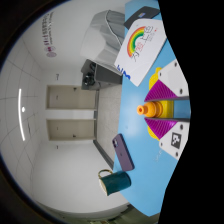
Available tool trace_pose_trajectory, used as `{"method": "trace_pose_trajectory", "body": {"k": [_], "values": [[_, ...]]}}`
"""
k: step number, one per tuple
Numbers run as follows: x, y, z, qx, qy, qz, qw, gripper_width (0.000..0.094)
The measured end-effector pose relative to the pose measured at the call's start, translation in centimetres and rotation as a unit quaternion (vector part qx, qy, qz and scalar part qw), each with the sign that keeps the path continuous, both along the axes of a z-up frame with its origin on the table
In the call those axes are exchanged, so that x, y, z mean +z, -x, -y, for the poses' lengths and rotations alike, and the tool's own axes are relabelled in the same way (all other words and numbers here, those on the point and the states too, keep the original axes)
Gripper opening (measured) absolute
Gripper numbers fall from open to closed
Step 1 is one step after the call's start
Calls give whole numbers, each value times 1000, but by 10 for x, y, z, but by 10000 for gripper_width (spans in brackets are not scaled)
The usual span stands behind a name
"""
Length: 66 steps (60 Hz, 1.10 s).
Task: Unplug charger
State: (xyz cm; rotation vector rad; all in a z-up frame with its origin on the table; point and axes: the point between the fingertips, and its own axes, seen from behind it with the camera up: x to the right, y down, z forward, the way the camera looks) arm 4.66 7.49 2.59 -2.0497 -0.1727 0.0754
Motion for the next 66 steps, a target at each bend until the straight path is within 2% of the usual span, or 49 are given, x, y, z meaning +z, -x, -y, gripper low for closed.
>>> {"method": "trace_pose_trajectory", "body": {"k": [1, 6, 13, 18, 23, 28, 32, 36, 43, 45, 50, 55, 61, 63, 66], "values": [[0, 1, -1, 0, -2, -2, 1000, 229], [3, 2, -2, 5, -11, -7, 1000, 146], [12, 3, -1, 5, -11, -14, 1000, 95], [75, -3, -6, 3, -73, -12, 997, 94], [138, -27, -9, -14, -116, -18, 993, 94], [168, -67, -7, -45, -128, -6, 991, 94], [158, -97, 0, -63, -107, 15, 992, 93], [128, -120, 14, -72, -49, 38, 995, 95], [40, -144, 41, -102, 72, 29, 992, 108], [18, -149, 48, -112, 99, 23, 989, 112], [-18, -146, 56, -108, 150, 6, 983, 140], [-32, -144, 55, -104, 170, 9, 980, 172], [-31, -144, 47, -94, 159, 17, 983, 243], [-29, -143, 45, -91, 157, 10, 983, 314], [-25, -143, 45, -91, 151, 0, 984, 499]]}}
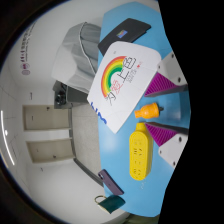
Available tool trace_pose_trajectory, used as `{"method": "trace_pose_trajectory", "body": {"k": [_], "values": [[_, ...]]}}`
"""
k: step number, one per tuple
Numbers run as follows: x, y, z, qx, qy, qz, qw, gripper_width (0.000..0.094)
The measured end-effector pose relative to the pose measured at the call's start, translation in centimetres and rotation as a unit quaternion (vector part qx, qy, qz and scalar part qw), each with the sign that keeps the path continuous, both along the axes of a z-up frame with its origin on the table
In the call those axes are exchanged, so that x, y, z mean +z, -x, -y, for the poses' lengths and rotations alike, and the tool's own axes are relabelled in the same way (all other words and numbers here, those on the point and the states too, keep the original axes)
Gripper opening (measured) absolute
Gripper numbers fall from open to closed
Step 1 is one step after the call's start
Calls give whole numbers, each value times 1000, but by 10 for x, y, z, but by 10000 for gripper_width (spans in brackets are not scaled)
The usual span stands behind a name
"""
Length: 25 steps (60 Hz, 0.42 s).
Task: Unplug charger
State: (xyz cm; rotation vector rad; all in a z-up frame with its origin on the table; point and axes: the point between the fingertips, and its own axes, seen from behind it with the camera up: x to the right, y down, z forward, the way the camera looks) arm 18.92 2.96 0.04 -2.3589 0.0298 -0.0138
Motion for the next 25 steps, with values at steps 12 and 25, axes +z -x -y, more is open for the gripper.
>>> {"method": "trace_pose_trajectory", "body": {"k": [12, 25], "values": [[40, -1, 24, 10, -44, -33, 998, 796], [77, -28, 109, 1, -67, -69, 995, 850]]}}
